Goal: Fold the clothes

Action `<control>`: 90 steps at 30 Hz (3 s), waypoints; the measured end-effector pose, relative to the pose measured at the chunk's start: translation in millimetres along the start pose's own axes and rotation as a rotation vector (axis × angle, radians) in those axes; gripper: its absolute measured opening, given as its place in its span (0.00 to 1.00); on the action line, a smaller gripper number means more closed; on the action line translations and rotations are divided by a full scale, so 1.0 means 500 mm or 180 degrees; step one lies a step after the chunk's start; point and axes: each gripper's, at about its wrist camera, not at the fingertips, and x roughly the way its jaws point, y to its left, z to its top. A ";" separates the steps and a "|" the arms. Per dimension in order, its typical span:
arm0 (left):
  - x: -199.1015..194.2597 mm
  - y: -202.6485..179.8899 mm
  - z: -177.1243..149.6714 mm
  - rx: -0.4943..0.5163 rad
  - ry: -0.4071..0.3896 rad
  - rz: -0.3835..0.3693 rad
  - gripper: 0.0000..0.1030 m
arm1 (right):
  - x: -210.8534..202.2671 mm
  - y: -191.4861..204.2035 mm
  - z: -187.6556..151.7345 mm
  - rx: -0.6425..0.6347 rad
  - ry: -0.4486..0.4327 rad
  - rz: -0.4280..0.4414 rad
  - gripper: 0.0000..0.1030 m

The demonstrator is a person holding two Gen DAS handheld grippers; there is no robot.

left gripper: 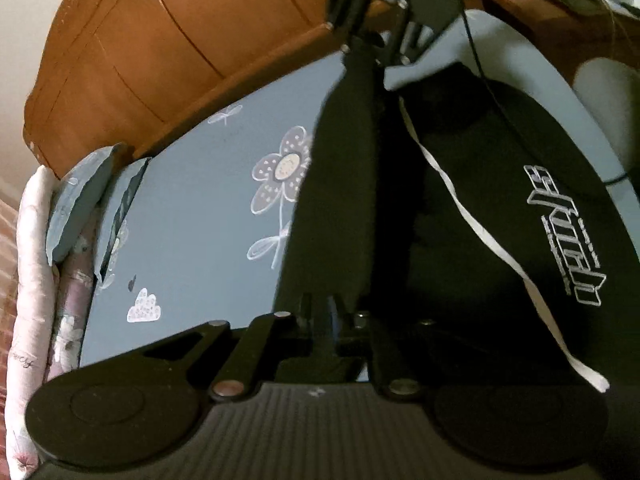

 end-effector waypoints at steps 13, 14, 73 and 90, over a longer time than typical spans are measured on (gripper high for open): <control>0.117 -0.075 -0.023 -0.0036 -0.0211 0.0304 0.62 | -0.010 -0.003 0.009 0.0122 0.0082 0.0022 0.10; 0.124 -0.078 -0.015 -0.0023 -0.0261 0.0341 0.60 | -0.010 -0.003 0.009 0.0130 0.0083 0.0020 0.10; -0.068 -0.201 0.021 0.0309 0.0148 -0.0457 0.02 | -0.045 0.218 -0.126 -0.0862 0.0625 -0.0338 0.11; -0.018 -0.262 0.040 0.0858 -0.0038 -0.1258 0.02 | -0.021 0.223 -0.167 -0.0926 0.0936 -0.0425 0.11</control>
